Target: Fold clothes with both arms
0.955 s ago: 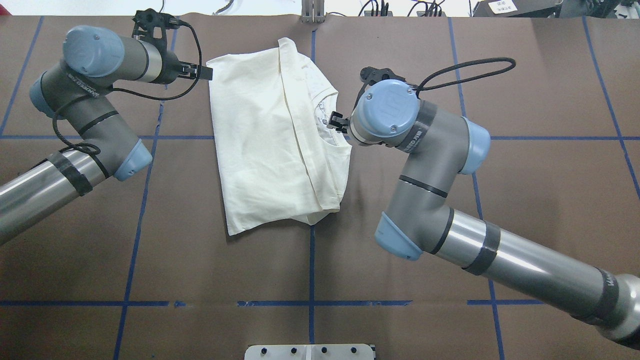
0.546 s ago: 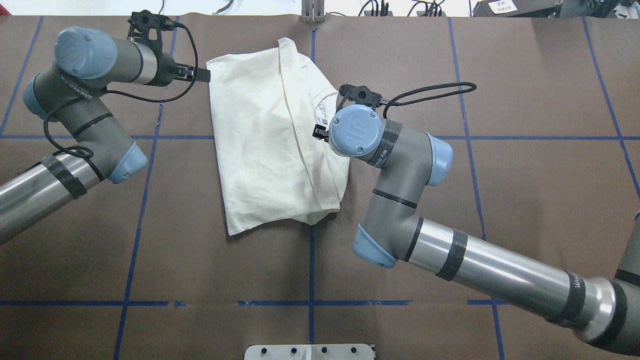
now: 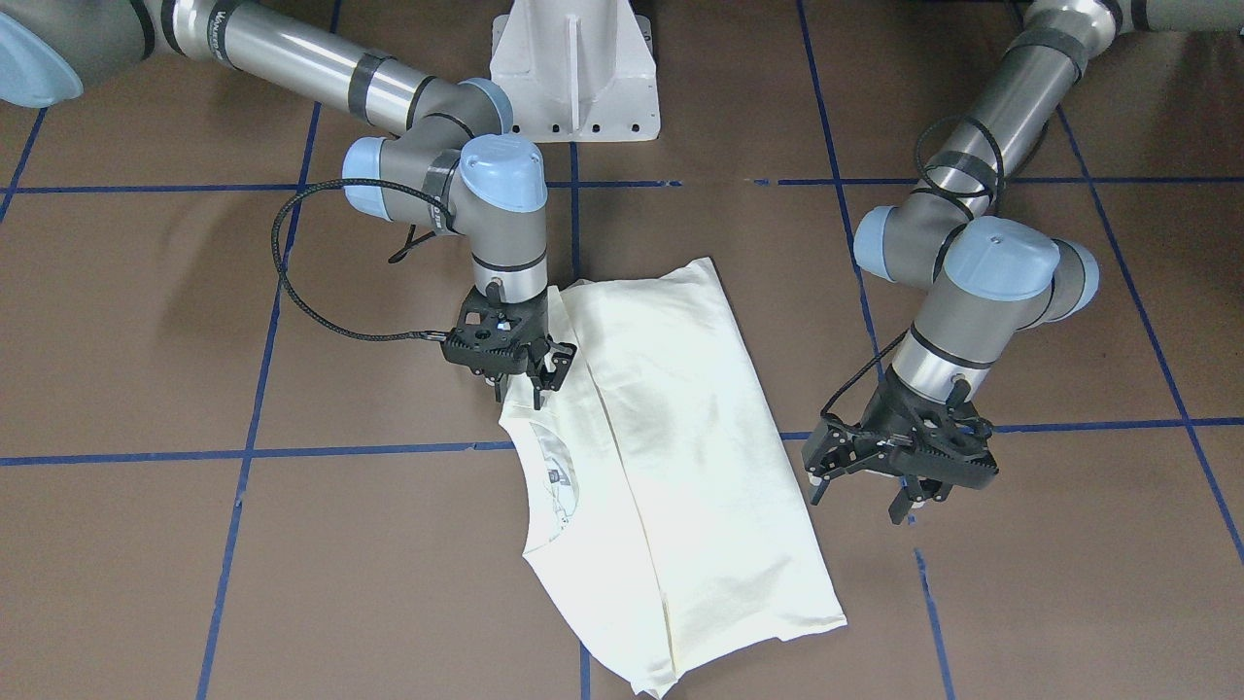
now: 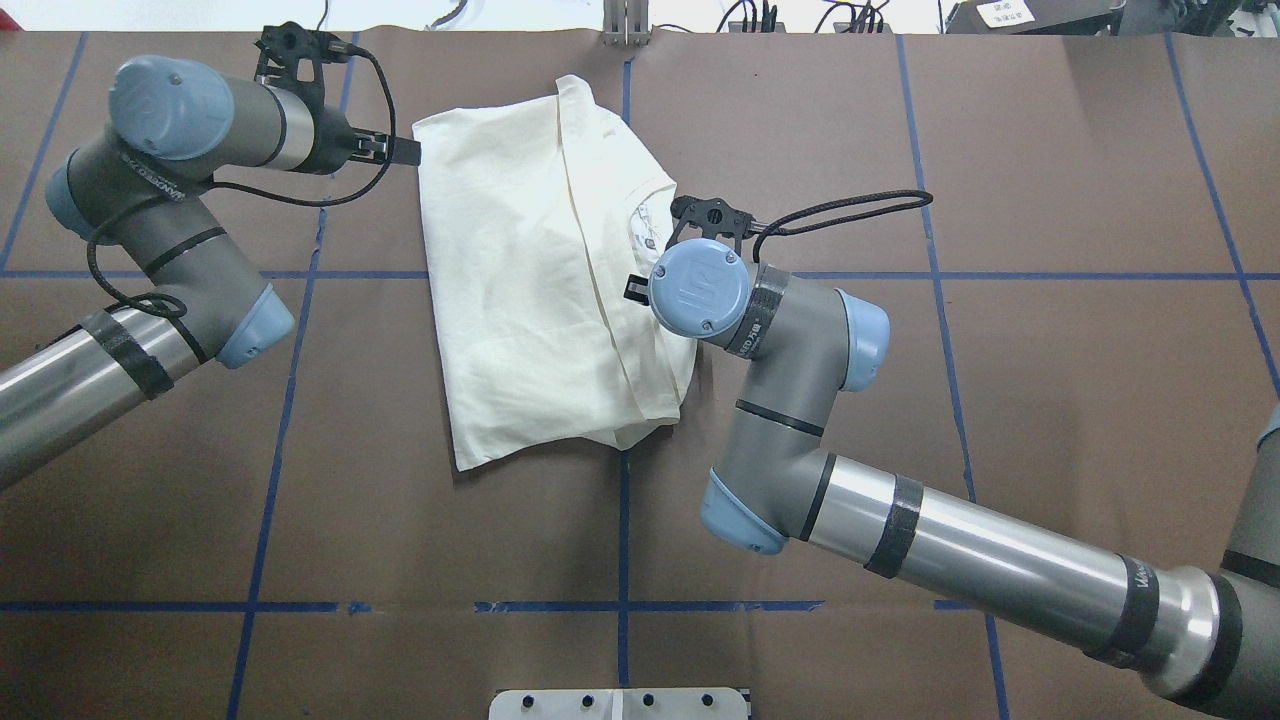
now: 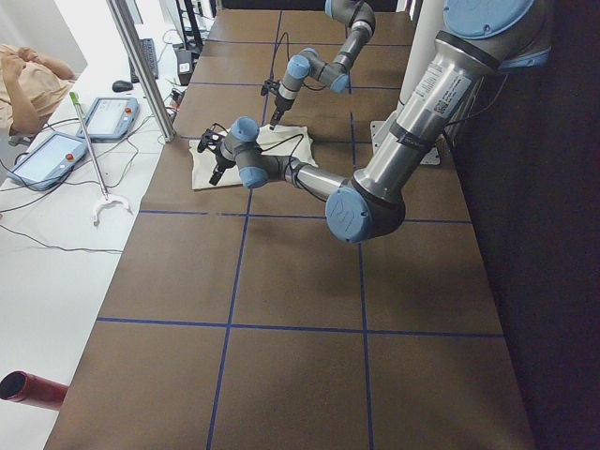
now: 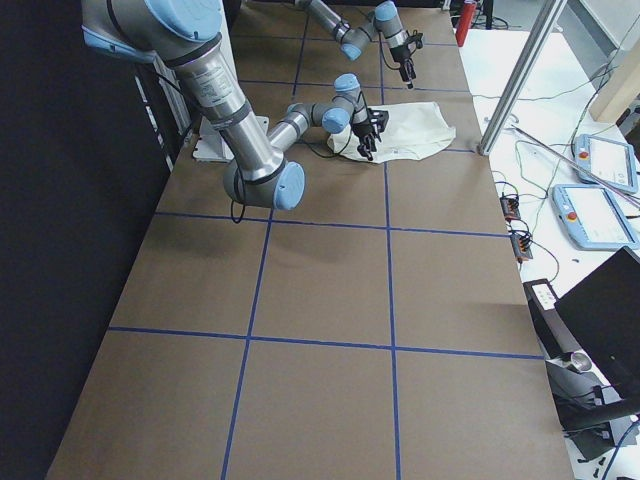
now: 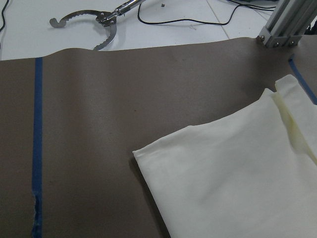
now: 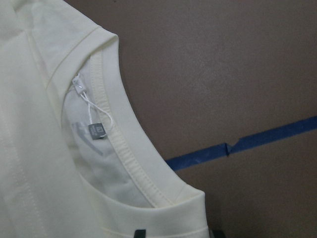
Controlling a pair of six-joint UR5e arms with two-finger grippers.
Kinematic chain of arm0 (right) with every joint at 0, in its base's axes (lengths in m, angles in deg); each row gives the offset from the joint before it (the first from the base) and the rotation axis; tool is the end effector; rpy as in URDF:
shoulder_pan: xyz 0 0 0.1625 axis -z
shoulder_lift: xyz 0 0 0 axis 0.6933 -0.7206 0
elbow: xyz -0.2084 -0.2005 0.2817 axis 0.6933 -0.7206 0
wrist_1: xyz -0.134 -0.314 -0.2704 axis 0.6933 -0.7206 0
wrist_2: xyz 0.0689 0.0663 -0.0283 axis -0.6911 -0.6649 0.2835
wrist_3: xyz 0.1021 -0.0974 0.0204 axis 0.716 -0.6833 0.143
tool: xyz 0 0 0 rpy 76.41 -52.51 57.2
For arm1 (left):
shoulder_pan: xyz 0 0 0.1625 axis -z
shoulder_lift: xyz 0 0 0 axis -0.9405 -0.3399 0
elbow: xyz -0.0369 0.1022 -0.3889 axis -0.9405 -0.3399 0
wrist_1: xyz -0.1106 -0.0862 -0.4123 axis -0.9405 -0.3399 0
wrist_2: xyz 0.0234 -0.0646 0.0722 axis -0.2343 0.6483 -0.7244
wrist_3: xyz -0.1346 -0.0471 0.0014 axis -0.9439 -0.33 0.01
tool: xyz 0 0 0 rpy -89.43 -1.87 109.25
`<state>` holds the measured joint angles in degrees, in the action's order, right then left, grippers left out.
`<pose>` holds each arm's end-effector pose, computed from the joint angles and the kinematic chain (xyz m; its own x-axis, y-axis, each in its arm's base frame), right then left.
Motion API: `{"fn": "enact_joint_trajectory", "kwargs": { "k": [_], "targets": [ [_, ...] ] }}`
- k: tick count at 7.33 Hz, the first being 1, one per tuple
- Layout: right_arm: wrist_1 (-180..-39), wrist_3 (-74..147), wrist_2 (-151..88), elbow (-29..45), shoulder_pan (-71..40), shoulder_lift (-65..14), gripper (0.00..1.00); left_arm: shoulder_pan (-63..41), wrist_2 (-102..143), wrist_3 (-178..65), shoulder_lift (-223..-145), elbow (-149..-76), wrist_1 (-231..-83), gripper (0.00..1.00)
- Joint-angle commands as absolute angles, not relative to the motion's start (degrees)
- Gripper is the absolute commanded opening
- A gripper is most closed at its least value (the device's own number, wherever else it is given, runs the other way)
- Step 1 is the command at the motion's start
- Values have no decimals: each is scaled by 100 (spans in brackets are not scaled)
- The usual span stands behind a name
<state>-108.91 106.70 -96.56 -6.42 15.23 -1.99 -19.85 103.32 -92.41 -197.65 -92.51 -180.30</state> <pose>-0.6370 -0.5059 0.2592 0.6356 0.2807 0.7192 -0.4652 0.8827 0.0666 0.4301 -0.6717 0.3698 0.5999 0.2390 -0.7636 0.2913 0.8236 0.4866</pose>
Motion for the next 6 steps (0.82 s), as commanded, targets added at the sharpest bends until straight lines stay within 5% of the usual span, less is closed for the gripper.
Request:
{"fn": "enact_joint_trajectory", "kwargs": {
  "k": [1,2,6],
  "targets": [
    [-10894,10672,-9646,-655,1551,-199,38,-1985,10332,-9242,-19717,-9256,-18041,100],
    [-10903,10664,-9655,-655,1551,-199,0,-1994,10332,-9250,-19708,-9256,-18041,100],
    [-11164,10628,-9655,-349,1481,-348,0,-1994,10323,-9259,-19708,-9256,-18041,100]
  ]
}}
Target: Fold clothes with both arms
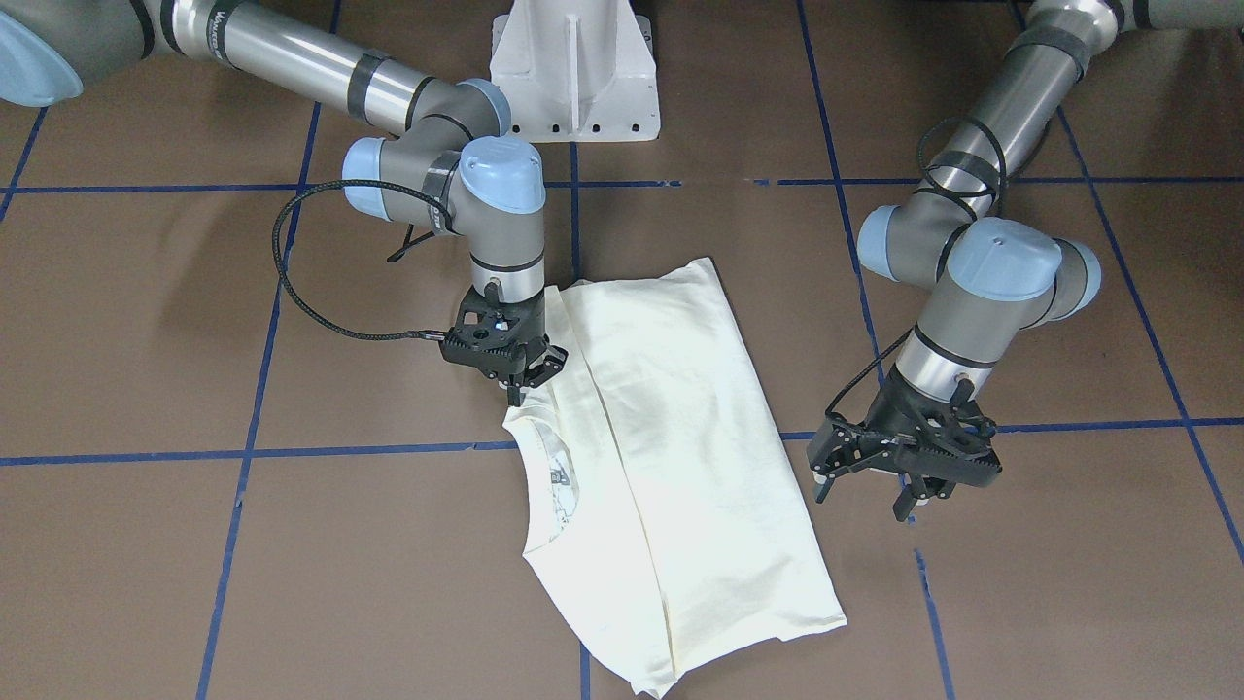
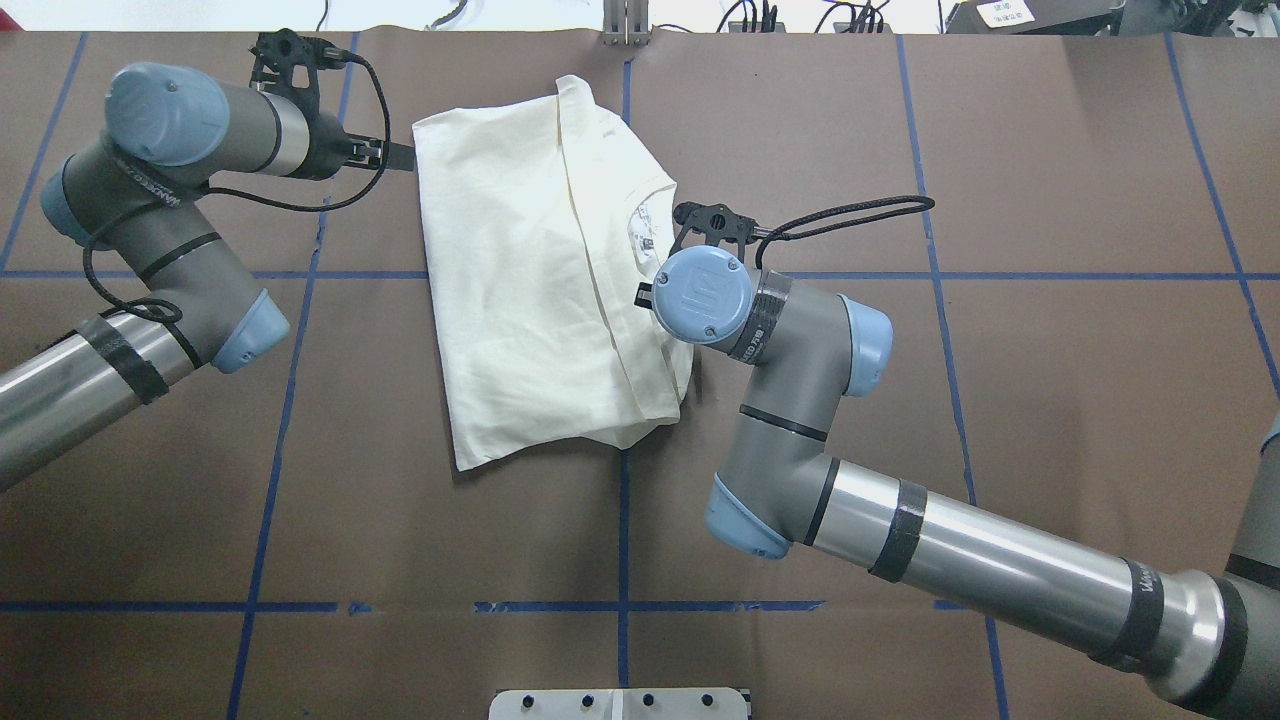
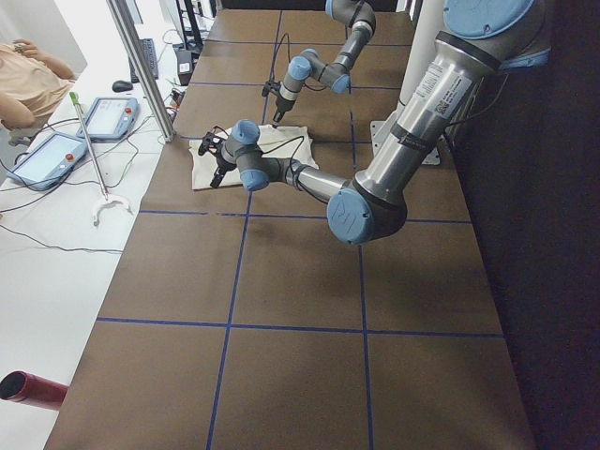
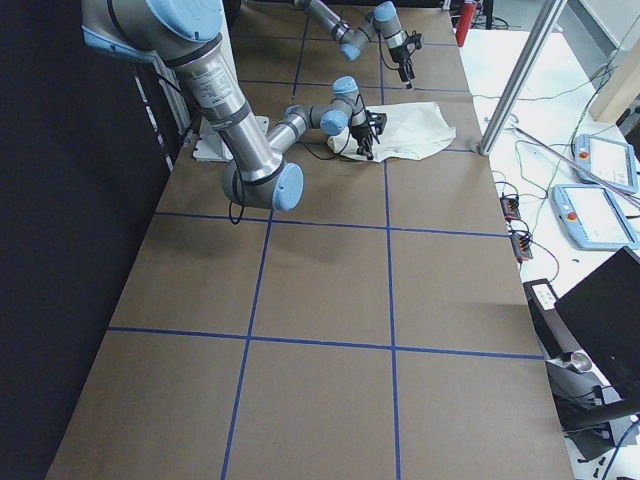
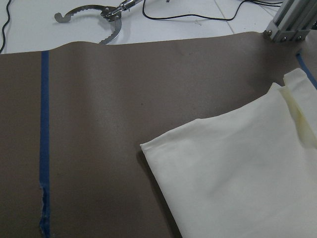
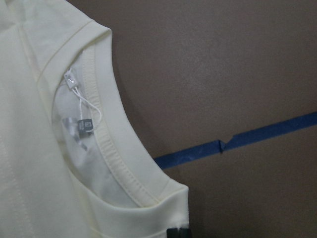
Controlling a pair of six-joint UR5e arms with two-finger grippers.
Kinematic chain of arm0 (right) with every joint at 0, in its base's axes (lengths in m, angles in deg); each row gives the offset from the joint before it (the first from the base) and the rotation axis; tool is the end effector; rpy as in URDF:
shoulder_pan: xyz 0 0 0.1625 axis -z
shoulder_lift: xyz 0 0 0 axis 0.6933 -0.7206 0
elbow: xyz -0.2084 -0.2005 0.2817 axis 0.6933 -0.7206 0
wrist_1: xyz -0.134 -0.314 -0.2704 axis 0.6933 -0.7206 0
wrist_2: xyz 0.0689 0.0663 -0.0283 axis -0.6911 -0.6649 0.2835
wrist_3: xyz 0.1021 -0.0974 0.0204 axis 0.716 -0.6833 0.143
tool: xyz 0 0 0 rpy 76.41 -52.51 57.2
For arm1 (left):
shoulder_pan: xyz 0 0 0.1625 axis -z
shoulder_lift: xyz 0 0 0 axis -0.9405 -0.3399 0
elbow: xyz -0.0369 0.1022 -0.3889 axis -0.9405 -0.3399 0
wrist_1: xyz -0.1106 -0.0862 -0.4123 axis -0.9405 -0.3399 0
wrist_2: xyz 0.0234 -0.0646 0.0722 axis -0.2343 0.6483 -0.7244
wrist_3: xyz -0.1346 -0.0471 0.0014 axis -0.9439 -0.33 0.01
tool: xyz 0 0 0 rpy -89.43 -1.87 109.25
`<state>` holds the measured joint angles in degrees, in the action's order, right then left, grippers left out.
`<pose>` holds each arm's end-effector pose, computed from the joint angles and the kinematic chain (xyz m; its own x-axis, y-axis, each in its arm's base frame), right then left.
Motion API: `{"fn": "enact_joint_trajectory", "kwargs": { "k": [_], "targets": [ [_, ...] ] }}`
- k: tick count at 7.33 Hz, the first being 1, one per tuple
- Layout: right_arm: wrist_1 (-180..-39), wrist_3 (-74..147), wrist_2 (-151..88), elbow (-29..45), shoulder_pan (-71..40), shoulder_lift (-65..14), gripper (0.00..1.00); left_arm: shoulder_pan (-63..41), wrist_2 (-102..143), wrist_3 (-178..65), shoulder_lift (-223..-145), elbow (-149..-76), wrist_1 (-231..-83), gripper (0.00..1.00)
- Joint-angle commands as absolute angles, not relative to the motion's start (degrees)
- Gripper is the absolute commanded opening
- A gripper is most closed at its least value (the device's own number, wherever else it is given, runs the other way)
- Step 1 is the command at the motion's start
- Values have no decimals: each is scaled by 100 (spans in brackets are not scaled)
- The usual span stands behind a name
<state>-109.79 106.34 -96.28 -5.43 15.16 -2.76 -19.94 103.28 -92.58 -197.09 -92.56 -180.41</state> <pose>-0.6315 -0.5048 0.2635 0.6456 0.2800 0.7105 -0.4645 0.8824 0.0743 0.4296 -0.6694 0.3767 0.6024 0.2331 -0.7634 0.2900 0.8271 0.4814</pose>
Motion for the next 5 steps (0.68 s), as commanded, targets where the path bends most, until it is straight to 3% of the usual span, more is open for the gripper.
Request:
{"fn": "enact_joint_trajectory", "kwargs": {
  "k": [1,3,5],
  "targets": [
    [-11367,10628,-9655,210,1480,-688,0,-1994,10332,-9259,-19708,-9256,-18041,100],
    [-11377,10672,-9498,1257,1707,-1584,0,-1994,10332,-9268,-19717,-9256,-18041,100],
    [-11369,10716,-9199,1795,2077,-2112,0,-2003,10332,-9259,-19717,-9256,-18041,100]
  ]
}}
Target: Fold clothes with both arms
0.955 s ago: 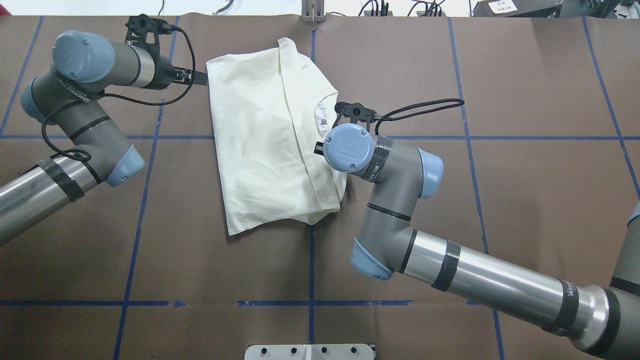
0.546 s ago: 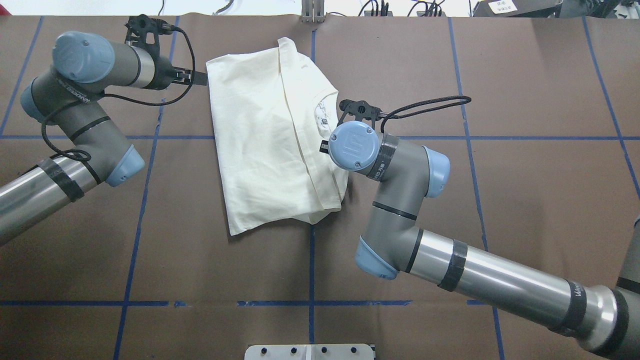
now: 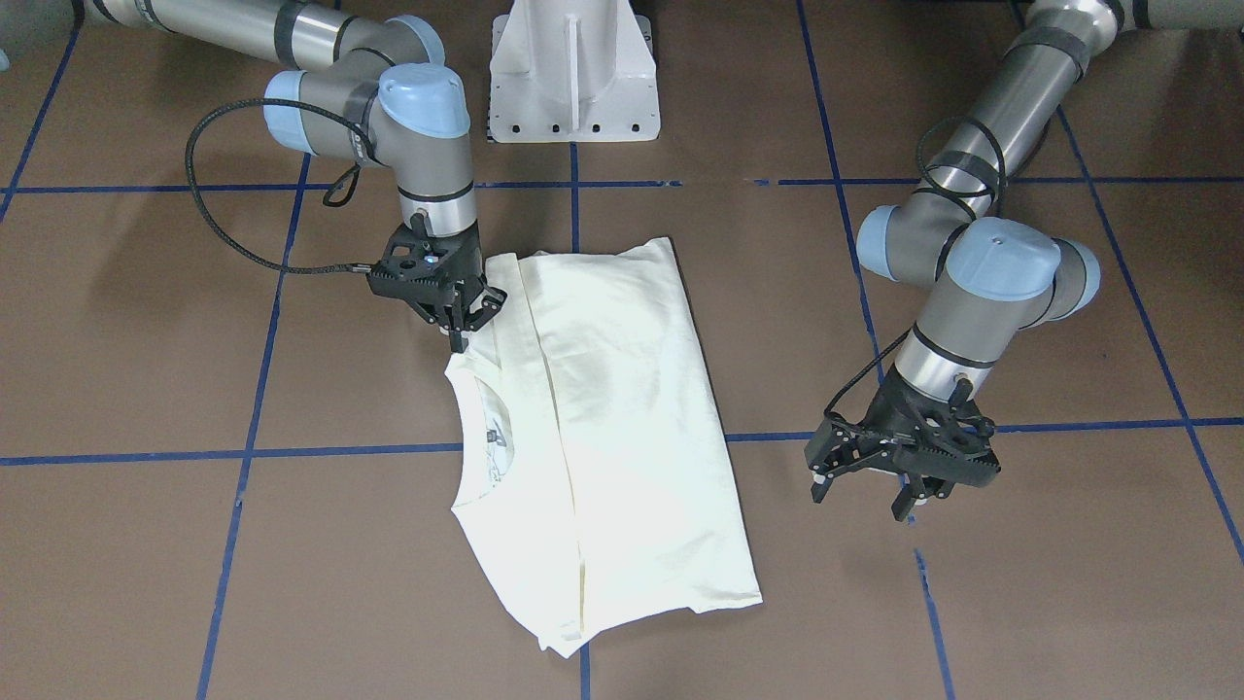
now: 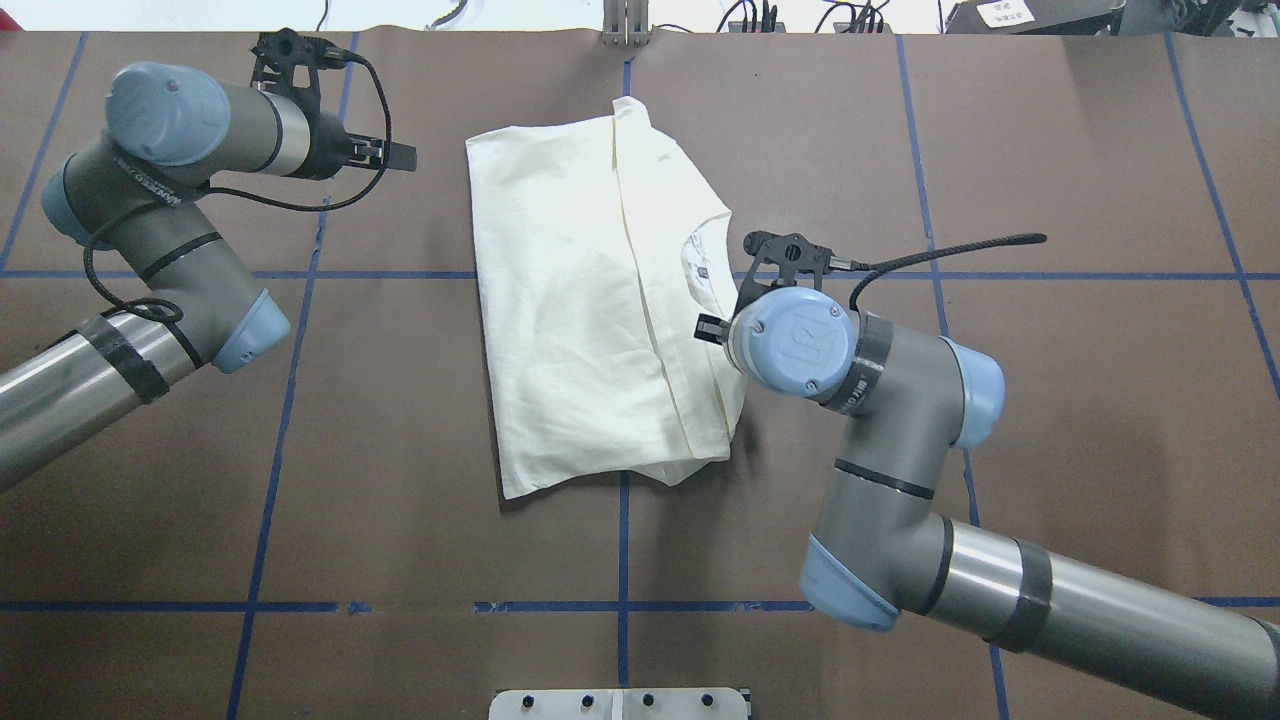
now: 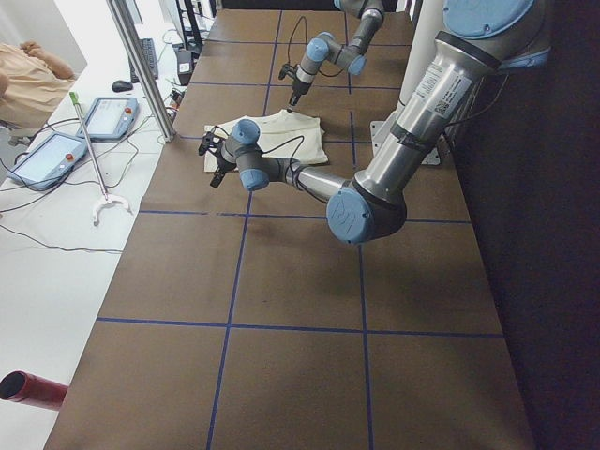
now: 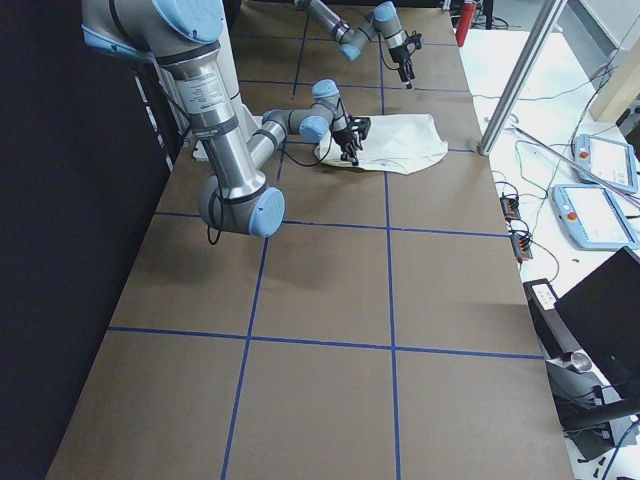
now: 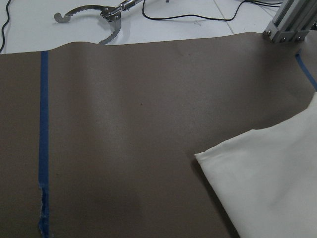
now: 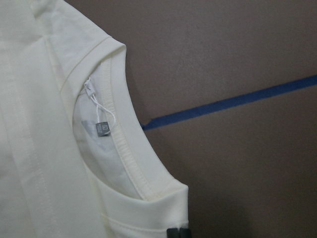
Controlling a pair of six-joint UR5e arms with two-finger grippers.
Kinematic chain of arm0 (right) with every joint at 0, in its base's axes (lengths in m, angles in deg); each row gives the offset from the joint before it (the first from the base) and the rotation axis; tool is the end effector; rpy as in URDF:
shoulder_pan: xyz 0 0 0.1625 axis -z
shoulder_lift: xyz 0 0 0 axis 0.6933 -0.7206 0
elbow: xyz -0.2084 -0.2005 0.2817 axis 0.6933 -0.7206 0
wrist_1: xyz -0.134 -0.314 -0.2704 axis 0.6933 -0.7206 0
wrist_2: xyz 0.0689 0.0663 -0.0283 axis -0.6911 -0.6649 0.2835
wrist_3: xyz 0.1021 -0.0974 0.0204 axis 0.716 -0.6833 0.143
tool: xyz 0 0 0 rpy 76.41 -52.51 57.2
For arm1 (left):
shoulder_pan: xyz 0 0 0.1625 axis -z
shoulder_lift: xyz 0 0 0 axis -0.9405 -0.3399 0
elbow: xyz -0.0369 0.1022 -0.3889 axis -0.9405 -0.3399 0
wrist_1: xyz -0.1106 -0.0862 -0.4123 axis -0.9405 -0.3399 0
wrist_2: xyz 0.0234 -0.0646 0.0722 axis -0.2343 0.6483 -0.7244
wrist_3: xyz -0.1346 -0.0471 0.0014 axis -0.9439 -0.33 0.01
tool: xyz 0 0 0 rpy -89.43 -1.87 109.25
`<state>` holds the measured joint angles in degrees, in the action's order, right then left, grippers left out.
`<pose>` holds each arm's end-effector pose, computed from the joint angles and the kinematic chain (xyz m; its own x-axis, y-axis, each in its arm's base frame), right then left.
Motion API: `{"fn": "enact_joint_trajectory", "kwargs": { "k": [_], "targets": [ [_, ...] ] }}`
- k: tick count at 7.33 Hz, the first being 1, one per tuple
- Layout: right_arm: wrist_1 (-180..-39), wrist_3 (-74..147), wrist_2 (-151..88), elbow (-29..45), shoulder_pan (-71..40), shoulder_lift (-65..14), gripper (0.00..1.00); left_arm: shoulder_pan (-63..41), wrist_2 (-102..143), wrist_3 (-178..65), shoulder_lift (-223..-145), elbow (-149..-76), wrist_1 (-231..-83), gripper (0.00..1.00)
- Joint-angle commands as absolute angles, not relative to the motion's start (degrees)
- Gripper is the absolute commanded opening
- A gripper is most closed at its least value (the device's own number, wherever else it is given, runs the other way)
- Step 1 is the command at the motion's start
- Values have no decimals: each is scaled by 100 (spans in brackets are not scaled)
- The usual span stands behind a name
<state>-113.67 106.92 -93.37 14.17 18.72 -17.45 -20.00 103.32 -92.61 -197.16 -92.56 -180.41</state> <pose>-0.5643 -0.4269 0.2911 0.6476 0.2441 0.7218 -0.4484 0.8880 0.1021 0.4306 -0.6690 0.3757 0.6010 0.2343 -0.7641 0.2895 0.8274 0.4813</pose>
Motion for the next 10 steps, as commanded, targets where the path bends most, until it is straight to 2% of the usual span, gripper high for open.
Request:
{"fn": "enact_joint_trajectory", "kwargs": {
  "k": [1,4,5,7,10],
  "targets": [
    [-11369,10725,-9163,1989,2165,-2298,0,-2003,10332,-9259,-19717,-9256,-18041,100],
    [-11369,10725,-9023,2140,2323,-2440,2,-2020,10332,-9268,-19735,-9256,-18041,100],
    [-11369,10725,-8901,2140,2411,-2440,99,-2021,10332,-9268,-19726,-9256,-18041,100],
    [-11404,10533,-8846,2385,2499,-2387,100,-2021,10332,-9259,-19726,-9265,-18041,100],
    [-11465,9051,-8235,2712,3314,-2423,100,-2029,10332,-9259,-19726,-9265,-18049,100]
  ]
}}
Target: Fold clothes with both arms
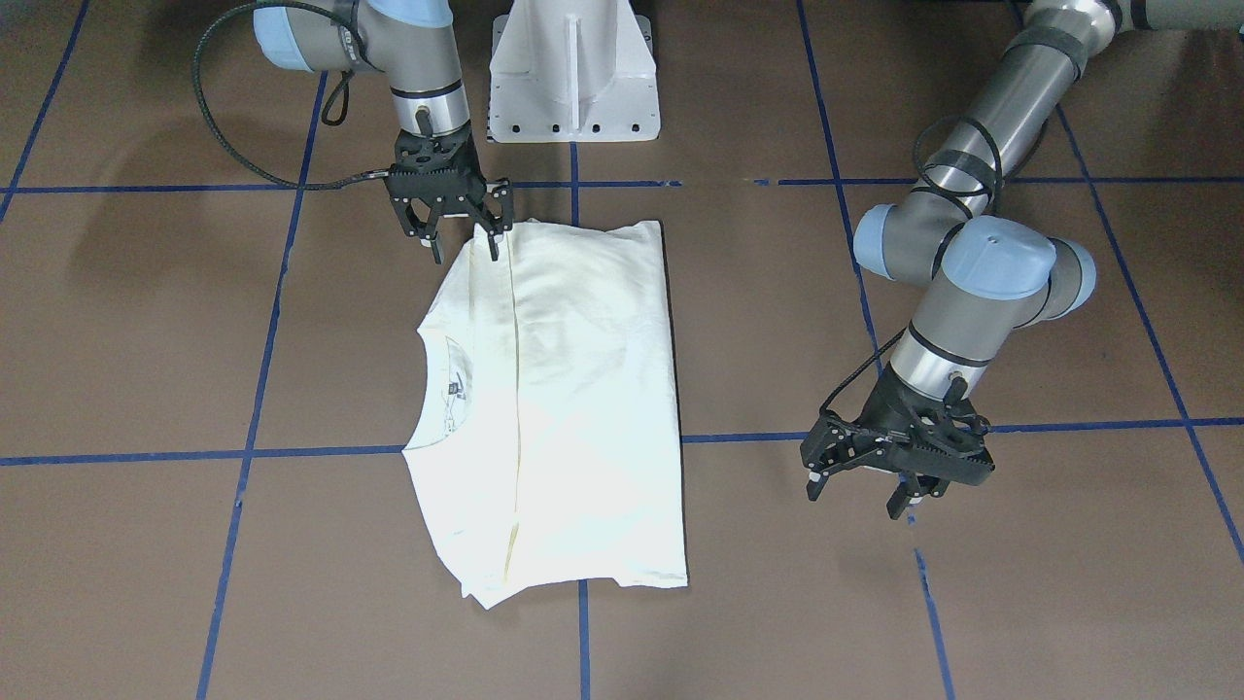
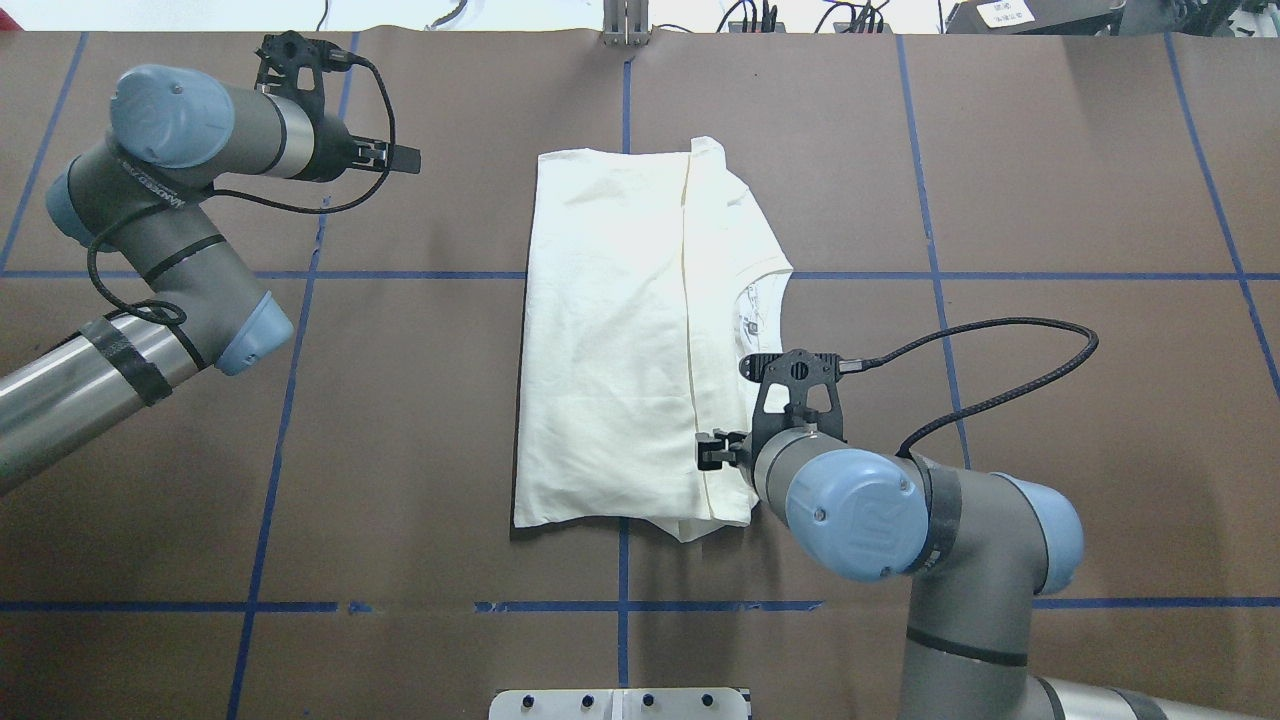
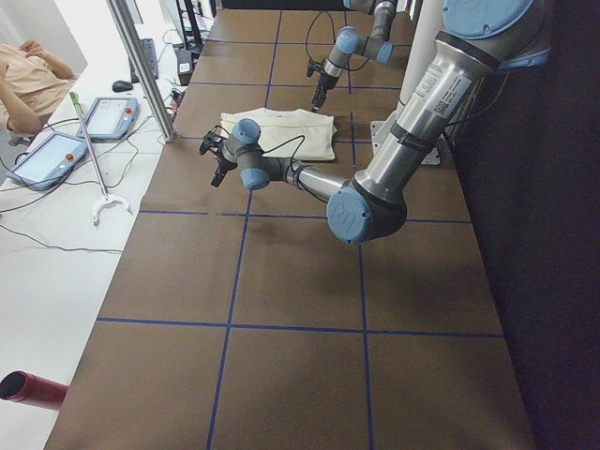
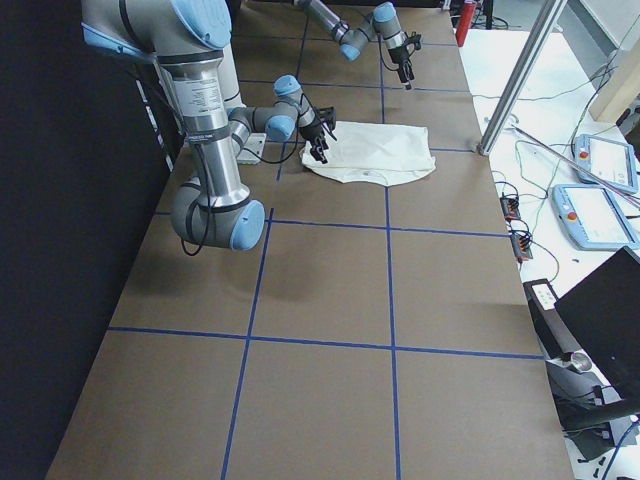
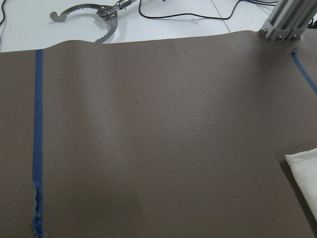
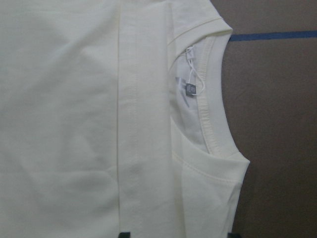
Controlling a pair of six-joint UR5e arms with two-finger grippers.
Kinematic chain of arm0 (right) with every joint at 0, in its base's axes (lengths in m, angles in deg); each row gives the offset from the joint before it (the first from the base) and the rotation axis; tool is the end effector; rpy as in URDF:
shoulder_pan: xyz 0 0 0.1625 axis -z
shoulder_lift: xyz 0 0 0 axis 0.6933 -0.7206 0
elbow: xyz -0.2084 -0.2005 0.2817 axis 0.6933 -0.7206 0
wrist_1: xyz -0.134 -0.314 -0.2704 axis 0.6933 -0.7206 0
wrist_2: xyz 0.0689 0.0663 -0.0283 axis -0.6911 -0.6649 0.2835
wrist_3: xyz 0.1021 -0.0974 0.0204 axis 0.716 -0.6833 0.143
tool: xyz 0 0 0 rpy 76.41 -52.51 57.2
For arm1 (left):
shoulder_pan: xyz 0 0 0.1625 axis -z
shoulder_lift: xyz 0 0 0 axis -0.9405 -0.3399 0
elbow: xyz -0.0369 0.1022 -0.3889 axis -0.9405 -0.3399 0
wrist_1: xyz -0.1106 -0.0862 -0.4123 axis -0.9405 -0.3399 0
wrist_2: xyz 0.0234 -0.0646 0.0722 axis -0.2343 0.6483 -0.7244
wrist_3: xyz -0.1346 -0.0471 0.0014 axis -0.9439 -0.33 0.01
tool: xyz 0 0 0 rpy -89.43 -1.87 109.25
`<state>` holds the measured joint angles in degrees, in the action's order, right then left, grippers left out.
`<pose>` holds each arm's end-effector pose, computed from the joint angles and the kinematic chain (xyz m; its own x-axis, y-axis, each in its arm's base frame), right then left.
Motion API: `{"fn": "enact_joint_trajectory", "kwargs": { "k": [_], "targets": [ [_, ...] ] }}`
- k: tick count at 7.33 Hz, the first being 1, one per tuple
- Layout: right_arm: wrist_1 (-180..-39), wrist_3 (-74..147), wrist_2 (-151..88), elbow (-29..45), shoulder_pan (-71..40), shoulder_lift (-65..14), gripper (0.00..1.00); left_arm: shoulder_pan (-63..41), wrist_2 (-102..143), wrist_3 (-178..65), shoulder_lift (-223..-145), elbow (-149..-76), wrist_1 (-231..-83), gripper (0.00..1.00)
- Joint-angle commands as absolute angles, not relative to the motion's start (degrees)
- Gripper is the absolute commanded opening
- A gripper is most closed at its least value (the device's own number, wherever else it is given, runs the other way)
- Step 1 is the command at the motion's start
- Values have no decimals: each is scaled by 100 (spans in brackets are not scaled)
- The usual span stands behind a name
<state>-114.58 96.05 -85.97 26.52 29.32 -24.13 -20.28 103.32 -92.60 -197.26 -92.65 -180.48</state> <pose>-0.5610 -0.3158 0.2636 0.6860 -0.0658 0.7246 -0.2519 0.9128 0.3214 0.4339 -0.6670 0.3732 0.5977 0.2400 -0.7649 0.2867 0.8270 0.4835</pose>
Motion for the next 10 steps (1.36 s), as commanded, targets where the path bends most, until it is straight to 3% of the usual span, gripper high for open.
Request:
{"fn": "enact_joint_trajectory", "kwargs": {
  "k": [1,2,10],
  "targets": [
    [-11465,8768,-7970,2720,3526,-2423,97,-2038,10332,-9268,-19735,-9274,-18049,100],
    [-11465,8565,-7802,2703,3650,-2431,80,-2047,10332,-9268,-19726,-9274,-18049,100],
    [-11465,7306,-7370,2554,3967,-2440,62,-2056,10332,-9268,-19708,-9318,-18049,100]
  ]
}}
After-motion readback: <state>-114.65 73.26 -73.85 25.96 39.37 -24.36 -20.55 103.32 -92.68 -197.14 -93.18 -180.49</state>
